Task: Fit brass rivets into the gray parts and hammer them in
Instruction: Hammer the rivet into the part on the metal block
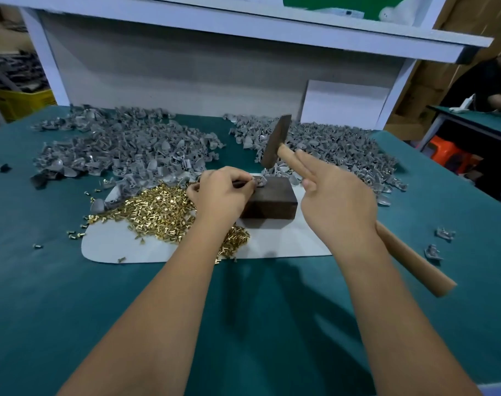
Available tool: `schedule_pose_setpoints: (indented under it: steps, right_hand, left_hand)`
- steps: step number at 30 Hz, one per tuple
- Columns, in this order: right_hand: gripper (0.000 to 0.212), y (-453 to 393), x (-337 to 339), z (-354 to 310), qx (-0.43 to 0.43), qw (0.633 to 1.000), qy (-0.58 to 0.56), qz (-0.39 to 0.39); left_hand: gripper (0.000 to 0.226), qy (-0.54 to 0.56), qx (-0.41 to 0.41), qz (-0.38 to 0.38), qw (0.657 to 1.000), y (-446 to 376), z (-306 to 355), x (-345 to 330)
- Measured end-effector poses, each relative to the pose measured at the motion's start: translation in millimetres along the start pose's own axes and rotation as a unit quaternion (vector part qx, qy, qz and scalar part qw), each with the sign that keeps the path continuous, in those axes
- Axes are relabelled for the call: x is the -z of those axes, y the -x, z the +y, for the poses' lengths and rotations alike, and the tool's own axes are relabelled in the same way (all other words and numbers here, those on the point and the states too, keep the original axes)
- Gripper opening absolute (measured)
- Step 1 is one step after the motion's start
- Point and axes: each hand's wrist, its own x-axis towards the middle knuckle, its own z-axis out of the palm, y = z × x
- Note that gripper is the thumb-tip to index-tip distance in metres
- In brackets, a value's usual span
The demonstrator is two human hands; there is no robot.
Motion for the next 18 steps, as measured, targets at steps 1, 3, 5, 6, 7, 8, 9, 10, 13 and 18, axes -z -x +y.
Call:
schedule_pose_setpoints:
  steps: [1, 3, 5, 6, 7, 8, 9, 10, 13, 18]
  right_hand:
    - [0.055, 0.7, -0.5, -0.8, 0.004, 1.000, 0.005, 0.009]
    - [0.057, 3.2, -3.6, -2.2, 0.025, 0.999, 0.025, -0.008]
    - [0.058, 2.7, -4.4, -2.4, 0.030, 0.999, 0.038, -0.026]
    - [0.058, 0.9, -4.0, -2.5, 0.025, 0.999, 0.036, -0.018]
    - [0.058, 0.2, -3.2, -3.3, 0.018, 0.999, 0.029, -0.001]
    - [0.059, 0.9, -2.5, -4.5, 0.012, 1.000, 0.022, 0.015]
    - [0.059, 2.3, -2.5, -5.8, 0.014, 0.999, 0.019, 0.023]
    - [0.061, 4.9, -3.9, -6.6, 0.024, 0.999, 0.023, 0.017]
    - [0.064, 4.0, -4.2, -7.1, 0.022, 0.999, 0.024, -0.014]
    - [0.068, 5.1, -5.6, -8.0, 0.028, 0.999, 0.038, -0.002]
  left_hand:
    - [0.034, 0.018, -0.002, -0.004, 1.000, 0.0, 0.3, -0.4]
    - [0.033, 0.014, 0.001, 0.004, 1.000, 0.5, 0.6, -0.6]
    - [0.024, -0.018, 0.006, 0.021, 1.000, 2.2, 1.5, -1.3]
    - [0.021, -0.016, 0.004, 0.024, 1.000, 2.0, 1.7, -1.8]
    - [0.022, -0.002, 0.001, 0.020, 1.000, 1.1, 1.1, -2.3]
    - [0.024, 0.009, -0.002, 0.014, 1.000, 0.2, 0.5, -2.3]
    - [0.027, 0.014, -0.004, 0.011, 1.000, -0.7, 0.2, -2.2]
    - [0.029, 0.017, -0.003, 0.007, 1.000, -0.8, 0.0, -1.6]
    - [0.028, 0.004, 0.002, 0.012, 1.000, -1.0, -0.9, -2.6]
    - [0.027, 0.014, 0.001, 0.010, 1.000, -2.3, -2.8, -3.2]
